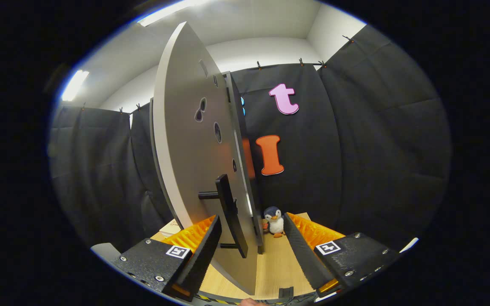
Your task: Open the shoe cabinet door, grab the shoes and put them into the shoe cabinet, then close the shoe cabinet door.
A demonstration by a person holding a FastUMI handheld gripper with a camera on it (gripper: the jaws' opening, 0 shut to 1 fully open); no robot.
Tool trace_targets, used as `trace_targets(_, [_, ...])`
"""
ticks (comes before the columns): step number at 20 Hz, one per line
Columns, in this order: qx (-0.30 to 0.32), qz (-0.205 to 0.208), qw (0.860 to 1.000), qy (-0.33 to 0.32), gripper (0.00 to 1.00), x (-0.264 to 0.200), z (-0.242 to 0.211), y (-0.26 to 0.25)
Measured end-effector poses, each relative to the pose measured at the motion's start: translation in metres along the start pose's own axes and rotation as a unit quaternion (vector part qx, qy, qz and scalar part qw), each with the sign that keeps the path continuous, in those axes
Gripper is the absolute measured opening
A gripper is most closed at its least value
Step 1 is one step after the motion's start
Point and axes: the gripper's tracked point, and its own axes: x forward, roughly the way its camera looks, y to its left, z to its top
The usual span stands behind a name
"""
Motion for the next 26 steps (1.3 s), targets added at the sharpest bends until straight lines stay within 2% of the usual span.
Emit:
trace_targets(8, [-0.027, 0.02, 0.999, 0.026, 0.91, 0.017, -0.012, 0.073])
trace_targets(18, [-0.056, 0.007, 0.998, 0.041, 0.91, 0.05, -0.03, 0.17])
trace_targets(26, [-0.062, 0.028, 0.996, 0.056, 0.93, 0.117, -0.044, 0.248])
